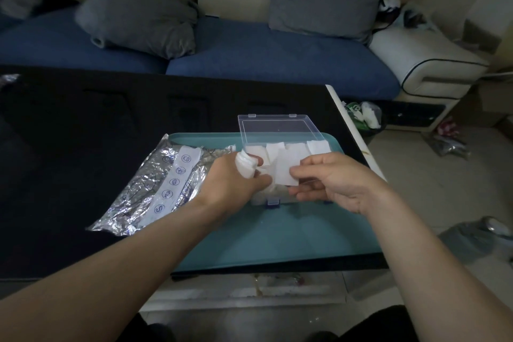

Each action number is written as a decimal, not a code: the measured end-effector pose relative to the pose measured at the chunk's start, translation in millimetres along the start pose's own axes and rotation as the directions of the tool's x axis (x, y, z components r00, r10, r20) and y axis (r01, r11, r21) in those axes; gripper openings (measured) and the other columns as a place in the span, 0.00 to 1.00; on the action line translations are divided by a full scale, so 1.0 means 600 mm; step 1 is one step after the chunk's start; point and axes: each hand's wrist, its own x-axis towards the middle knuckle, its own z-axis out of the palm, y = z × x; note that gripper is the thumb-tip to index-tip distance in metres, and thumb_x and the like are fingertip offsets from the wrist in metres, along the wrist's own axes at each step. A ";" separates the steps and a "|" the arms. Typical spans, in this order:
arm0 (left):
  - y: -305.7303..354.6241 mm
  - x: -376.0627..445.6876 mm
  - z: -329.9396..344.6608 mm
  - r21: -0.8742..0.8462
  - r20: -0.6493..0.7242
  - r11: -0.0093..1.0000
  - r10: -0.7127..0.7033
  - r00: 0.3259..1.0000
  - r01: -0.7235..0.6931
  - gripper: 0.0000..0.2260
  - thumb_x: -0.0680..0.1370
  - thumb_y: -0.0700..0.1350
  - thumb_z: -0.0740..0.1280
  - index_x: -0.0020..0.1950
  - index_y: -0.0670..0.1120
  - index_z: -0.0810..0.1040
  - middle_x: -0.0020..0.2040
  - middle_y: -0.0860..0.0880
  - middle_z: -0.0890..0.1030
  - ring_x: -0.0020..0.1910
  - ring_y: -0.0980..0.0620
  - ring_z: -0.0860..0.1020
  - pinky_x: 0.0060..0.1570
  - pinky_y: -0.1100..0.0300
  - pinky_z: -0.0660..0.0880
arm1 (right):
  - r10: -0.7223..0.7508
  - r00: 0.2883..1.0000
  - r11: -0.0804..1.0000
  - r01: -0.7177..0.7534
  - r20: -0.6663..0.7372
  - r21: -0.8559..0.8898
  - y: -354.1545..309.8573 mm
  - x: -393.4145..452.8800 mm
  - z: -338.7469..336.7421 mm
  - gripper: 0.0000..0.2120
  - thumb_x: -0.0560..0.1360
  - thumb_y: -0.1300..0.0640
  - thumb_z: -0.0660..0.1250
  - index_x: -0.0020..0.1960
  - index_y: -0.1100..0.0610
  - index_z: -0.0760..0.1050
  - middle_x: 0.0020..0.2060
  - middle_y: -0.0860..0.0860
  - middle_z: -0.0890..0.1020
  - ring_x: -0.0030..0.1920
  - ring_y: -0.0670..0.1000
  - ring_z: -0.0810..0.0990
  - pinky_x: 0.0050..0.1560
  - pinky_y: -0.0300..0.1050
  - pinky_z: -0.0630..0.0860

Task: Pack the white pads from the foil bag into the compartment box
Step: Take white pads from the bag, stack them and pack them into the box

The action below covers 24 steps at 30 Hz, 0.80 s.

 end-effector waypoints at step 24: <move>0.055 -0.008 -0.017 -0.652 0.577 0.591 -0.019 0.816 0.475 0.25 0.76 0.53 0.61 0.60 0.33 0.78 0.49 0.34 0.82 0.44 0.43 0.83 0.47 0.55 0.81 | -0.193 0.979 0.929 0.163 0.060 0.331 -0.019 -0.017 0.000 0.08 0.63 0.61 0.75 0.42 0.55 0.84 0.33 0.50 0.83 0.31 0.44 0.79 0.28 0.35 0.69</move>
